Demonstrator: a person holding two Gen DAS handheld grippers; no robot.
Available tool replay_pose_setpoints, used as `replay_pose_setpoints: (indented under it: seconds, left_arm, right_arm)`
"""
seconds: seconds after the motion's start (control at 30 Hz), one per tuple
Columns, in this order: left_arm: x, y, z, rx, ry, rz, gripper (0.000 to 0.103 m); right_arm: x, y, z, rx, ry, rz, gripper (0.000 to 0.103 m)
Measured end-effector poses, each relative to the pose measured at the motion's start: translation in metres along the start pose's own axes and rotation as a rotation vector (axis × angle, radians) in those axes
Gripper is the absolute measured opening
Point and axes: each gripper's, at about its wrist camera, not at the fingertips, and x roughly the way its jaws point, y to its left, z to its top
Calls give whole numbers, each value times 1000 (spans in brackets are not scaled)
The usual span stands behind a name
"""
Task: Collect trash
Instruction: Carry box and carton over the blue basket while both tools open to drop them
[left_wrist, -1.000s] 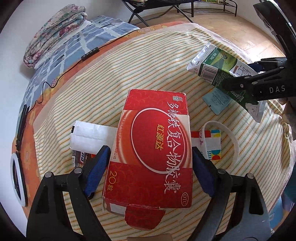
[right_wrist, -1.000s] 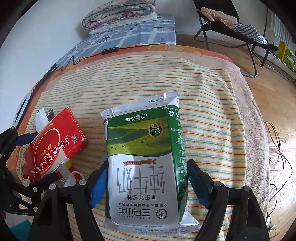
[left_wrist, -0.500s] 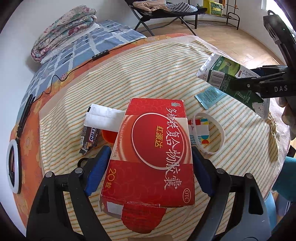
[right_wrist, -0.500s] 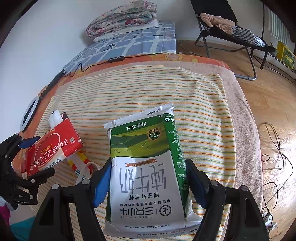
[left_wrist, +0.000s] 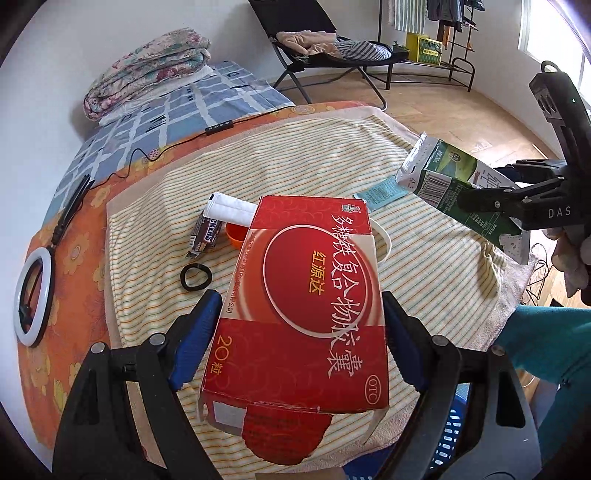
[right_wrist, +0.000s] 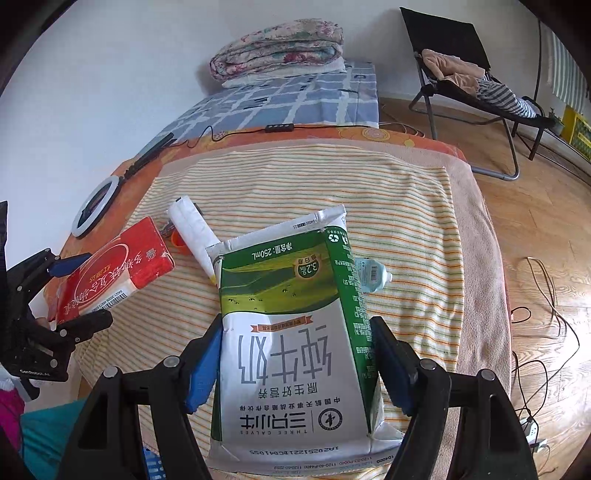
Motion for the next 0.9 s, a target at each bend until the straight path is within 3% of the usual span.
replay_pose_setpoints:
  seconds: [0.47, 0.9]
  left_arm:
    - [-88, -32, -87, 10, -32, -12, 86]
    - [-93, -55, -151, 7, 29, -32, 86]
  right_arm:
    - [-71, 57, -84, -38, -29, 62, 77]
    - [-93, 97, -159, -106, -12, 87, 77]
